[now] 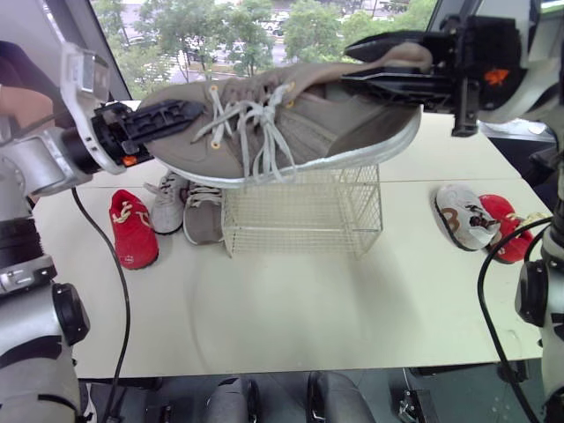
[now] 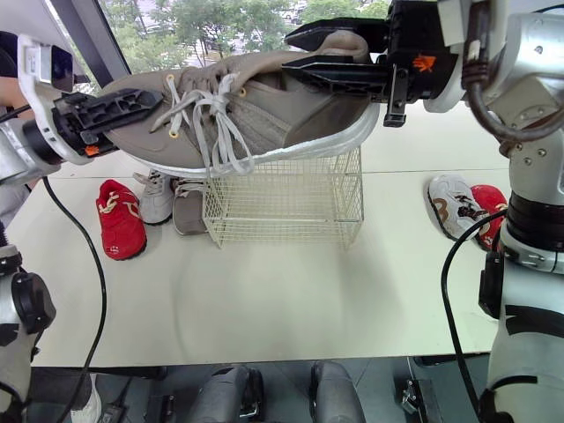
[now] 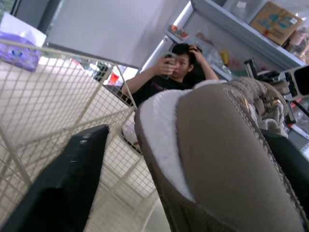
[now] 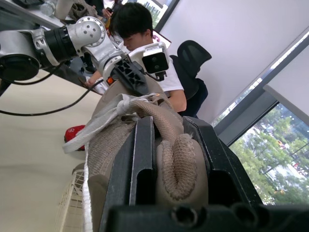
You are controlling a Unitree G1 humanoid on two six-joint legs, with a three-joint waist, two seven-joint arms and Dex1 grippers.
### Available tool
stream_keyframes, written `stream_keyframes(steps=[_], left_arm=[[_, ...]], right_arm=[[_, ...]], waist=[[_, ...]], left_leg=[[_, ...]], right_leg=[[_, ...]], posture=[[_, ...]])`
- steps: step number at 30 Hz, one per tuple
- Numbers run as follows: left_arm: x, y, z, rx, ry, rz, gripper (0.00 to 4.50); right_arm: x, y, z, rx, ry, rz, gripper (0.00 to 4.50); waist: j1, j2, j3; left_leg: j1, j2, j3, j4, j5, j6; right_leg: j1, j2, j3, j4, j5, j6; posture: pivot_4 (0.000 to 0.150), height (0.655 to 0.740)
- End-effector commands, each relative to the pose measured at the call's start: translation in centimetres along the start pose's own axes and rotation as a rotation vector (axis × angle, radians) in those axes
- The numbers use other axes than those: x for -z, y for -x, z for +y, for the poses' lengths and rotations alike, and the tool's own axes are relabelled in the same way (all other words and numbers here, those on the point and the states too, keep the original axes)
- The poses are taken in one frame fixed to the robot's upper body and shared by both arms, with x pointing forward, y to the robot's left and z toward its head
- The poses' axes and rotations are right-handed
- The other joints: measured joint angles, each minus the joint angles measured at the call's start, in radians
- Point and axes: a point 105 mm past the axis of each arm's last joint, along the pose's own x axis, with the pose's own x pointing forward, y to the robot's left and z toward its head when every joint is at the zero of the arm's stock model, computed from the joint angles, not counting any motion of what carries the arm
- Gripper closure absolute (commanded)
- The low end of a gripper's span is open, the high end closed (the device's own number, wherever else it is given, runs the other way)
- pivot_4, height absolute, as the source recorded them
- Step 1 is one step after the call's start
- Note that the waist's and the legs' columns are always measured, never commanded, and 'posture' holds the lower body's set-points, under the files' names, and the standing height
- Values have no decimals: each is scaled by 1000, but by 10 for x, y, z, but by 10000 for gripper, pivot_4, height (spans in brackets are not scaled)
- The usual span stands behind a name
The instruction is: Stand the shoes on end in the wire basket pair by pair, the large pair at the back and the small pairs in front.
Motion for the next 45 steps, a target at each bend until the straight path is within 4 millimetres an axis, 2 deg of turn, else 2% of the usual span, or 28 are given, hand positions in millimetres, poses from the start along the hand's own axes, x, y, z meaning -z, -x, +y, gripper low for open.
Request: stream_keyframes(steps=[1, 4, 5, 9, 11, 13, 17, 19, 21, 24, 27, 31, 34, 38, 45], left_arm=[[1, -2, -12, 45, -23, 28, 24333], [3, -2, -13, 55, -14, 28, 36121], [4, -3, -13, 54, -11, 22, 37738], [1, -3, -10, 38, -1, -46, 38163], [-2, -2, -10, 38, 8, -99, 38163], [-3, 1, -11, 27, 9, -162, 38163], [-3, 5, -14, 6, 5, -277, 38163], [-3, 5, -17, 4, 3, -319, 38163], [-3, 3, -19, 6, 6, -354, 38163], [-3, 0, -19, 3, 19, -396, 38163], [-2, -5, -16, -6, 29, -420, 38163], [-1, -12, -14, -4, 38, -432, 38163], [3, -15, -14, -6, 44, -429, 38163], [10, -17, -8, -30, 60, -424, 38163], [13, -16, 4, -106, 69, -463, 38163]], right_arm=[[-26, 1, -7, 15, 108, -48, 36576], [-24, 1, -11, 34, 97, -35, 36576], [-23, 2, -14, 52, 86, -31, 36576], [-13, 16, -28, 145, -21, -17, 22234], [-7, 28, -34, 194, -88, -15, 11081], [-1, 50, -45, 305, -190, -42, 746], [29, 100, -56, 540, -434, -109, 278], [51, 113, -45, 586, -552, -109, 278], [73, 116, -30, 594, -672, -109, 278], [94, 105, -6, 555, -804, -132, 278], [96, 81, 4, 508, -877, -214, 278], [81, 40, 5, 447, -863, -335, 278], [70, 28, -2, 449, -832, -393, 278], [43, 4, -9, 386, -786, -486, 278], [21, -18, 2, 249, -789, -547, 278]], waist=[[0, 0, 0], [0, 0, 0], [0, 0, 0], [3, 0, 0], [3, -1, 1], [3, -1, 1], [3, -2, 1], [4, -2, 1], [8, -4, 1], [3, -3, 1], [-2, -2, 1], [0, -2, 1], [4, -2, 1], [4, -2, 1], [4, -2, 1]], left_leg=[[0, 0, 0, 0, 0, 0], [0, 0, 0, 0, 0, 0], [0, 0, 0, 0, 0, 0], [0, -1, 0, 0, 0, 0], [0, -1, 0, 0, 0, 0], [-1, -1, 0, 0, 0, 0], [-1, -1, 0, 0, 0, 0], [0, -2, -1, 0, 0, 0], [-1, -2, -1, 0, 0, 0], [0, -2, -1, 1, 0, 0], [2, -2, -1, 0, 0, -1], [3, 0, -2, 0, 1, -2], [3, 0, -2, 0, 2, -2], [2, -1, -2, 0, 1, -2], [2, -1, -2, 0, 1, -1]], right_leg=[[0, 0, 0, 0, 0, 0], [0, 0, 0, 0, 0, 0], [0, 0, 0, 0, 0, 0], [0, -1, 0, 0, 0, 0], [0, -2, 0, 0, 0, 0], [0, -2, 0, 0, 0, 0], [1, -6, -1, 0, 0, 0], [1, -7, -2, 0, 0, 0], [1, -7, -3, 0, 0, 0], [2, -7, -3, 1, 1, 0], [3, -4, -2, 2, 1, 0], [3, 0, -2, 2, 1, -1], [3, 0, -1, 2, 1, -1], [4, -1, -1, 0, 1, -1], [3, -1, -1, 1, 1, -1]], posture=[[1500, 7400], [1500, 7400], [1500, 7400], [1500, 7400], [1500, 7400], [1500, 7400], [1500, 7400], [1500, 7400], [1500, 7400], [1500, 7400], [1500, 7400], [1500, 7400], [1500, 7400], [1500, 7400], [1500, 7400]])
